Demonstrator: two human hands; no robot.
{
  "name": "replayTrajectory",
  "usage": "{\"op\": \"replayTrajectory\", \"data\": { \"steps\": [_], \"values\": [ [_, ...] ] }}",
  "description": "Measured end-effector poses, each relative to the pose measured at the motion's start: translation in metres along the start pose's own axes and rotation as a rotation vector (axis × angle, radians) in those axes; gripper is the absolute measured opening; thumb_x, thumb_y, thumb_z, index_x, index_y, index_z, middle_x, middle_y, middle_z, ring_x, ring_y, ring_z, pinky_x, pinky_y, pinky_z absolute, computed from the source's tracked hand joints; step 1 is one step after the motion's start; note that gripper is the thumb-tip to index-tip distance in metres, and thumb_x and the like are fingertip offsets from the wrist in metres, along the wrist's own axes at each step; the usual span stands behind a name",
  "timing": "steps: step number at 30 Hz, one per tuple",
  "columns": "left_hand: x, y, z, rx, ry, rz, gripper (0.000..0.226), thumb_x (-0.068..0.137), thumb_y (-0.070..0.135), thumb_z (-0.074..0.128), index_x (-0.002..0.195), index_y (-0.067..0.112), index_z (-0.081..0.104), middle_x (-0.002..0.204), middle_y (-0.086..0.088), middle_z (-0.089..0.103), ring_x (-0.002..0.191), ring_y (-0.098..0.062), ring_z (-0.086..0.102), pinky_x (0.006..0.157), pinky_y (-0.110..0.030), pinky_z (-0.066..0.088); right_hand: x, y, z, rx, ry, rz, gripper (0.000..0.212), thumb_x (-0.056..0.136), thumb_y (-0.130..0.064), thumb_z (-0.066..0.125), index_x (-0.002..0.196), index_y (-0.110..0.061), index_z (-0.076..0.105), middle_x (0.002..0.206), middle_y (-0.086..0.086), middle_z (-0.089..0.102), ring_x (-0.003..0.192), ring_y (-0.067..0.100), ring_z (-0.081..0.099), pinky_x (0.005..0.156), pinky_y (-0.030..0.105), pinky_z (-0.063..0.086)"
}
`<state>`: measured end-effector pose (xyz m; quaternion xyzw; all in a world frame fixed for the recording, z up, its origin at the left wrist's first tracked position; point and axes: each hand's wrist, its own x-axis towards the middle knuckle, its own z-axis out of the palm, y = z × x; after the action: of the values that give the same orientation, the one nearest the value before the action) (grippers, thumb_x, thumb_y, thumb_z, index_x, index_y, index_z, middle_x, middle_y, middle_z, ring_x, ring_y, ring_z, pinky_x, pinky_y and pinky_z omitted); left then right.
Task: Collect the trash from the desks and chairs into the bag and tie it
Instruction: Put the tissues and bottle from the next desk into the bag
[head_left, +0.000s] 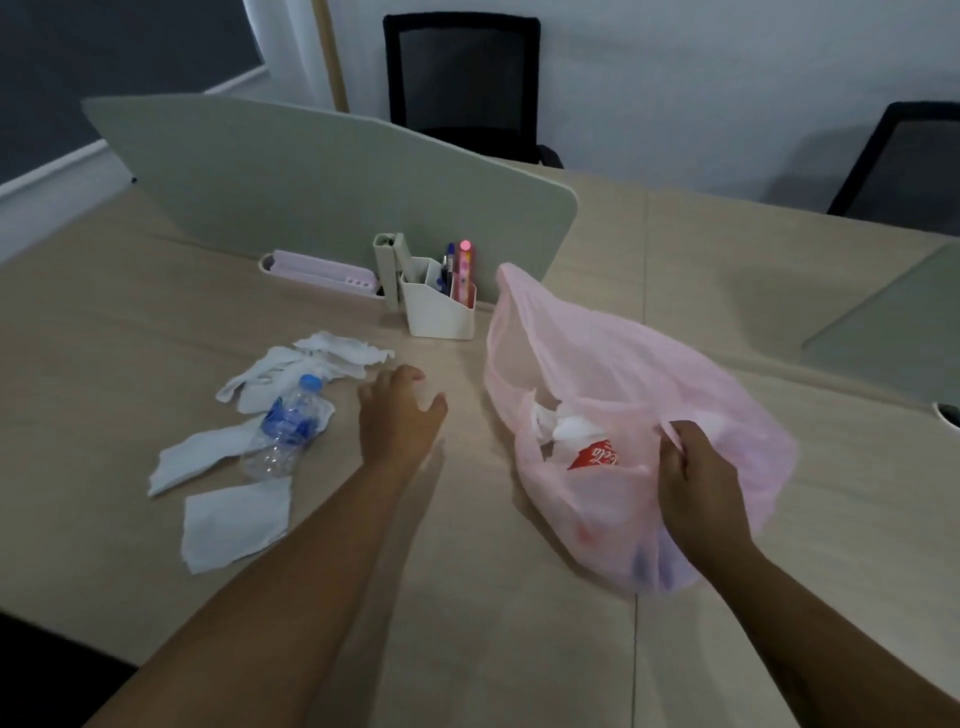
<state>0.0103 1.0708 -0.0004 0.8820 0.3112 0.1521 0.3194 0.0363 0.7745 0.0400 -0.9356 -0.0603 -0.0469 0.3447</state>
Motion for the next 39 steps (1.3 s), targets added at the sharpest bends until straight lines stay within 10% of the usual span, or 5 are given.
{"op": "replayTrajectory", "data": {
  "steps": [6,12,21,30,39],
  "values": [
    [0.021,-0.118,-0.052,0.594,-0.132,-0.365,0.104,0.077,0.066,0.063,0.155,0.037,0.000,0.164,-0.012,-0.007,0.147,-0.048,0.000,0.114,-0.064,0.009,-0.007,-0.002,0.036,-0.063,-0.054,-0.039,0.027,0.102,-0.024,0.034,0.110,-0.011,0.056,0.081,0.006,0.063,0.072,0.028,0.060,0.070,0.039,0.049],
    [0.015,-0.130,-0.072,0.346,0.036,-0.252,0.071,0.077,0.041,0.075,0.131,0.011,0.040,0.116,-0.019,0.060,0.105,-0.042,0.058,0.086,-0.047,0.047,-0.010,-0.008,0.039,-0.071,0.001,0.020,0.027,0.101,-0.024,0.035,0.109,-0.009,0.056,0.082,0.010,0.064,0.076,0.034,0.061,0.072,0.042,0.049],
    [-0.011,0.014,-0.022,-0.054,-0.579,0.238,0.091,0.063,0.042,0.089,0.143,0.030,0.046,0.118,-0.001,0.054,0.106,-0.018,0.059,0.091,-0.027,0.047,0.009,-0.026,-0.005,0.081,0.273,0.211,0.028,0.102,-0.018,0.031,0.108,-0.005,0.055,0.079,0.005,0.054,0.073,0.027,0.055,0.067,0.038,0.046],
    [-0.023,0.090,0.032,-0.413,-0.593,0.126,0.094,0.065,0.034,0.090,0.144,0.027,0.041,0.150,0.000,0.039,0.133,-0.023,0.044,0.109,-0.040,0.042,0.002,-0.033,-0.016,0.242,0.219,0.218,0.025,0.102,-0.019,0.032,0.095,-0.008,0.053,0.074,-0.008,0.052,0.067,0.005,0.049,0.059,0.024,0.040],
    [-0.025,-0.101,-0.044,0.492,-0.313,-0.188,0.113,0.068,0.082,0.058,0.155,0.034,0.005,0.165,-0.008,-0.006,0.150,-0.038,-0.002,0.118,-0.053,0.011,-0.015,-0.030,0.037,0.067,0.000,0.012,0.021,0.102,-0.023,0.038,0.110,-0.015,0.056,0.087,-0.002,0.061,0.081,0.021,0.061,0.075,0.037,0.052]
  ]
}}
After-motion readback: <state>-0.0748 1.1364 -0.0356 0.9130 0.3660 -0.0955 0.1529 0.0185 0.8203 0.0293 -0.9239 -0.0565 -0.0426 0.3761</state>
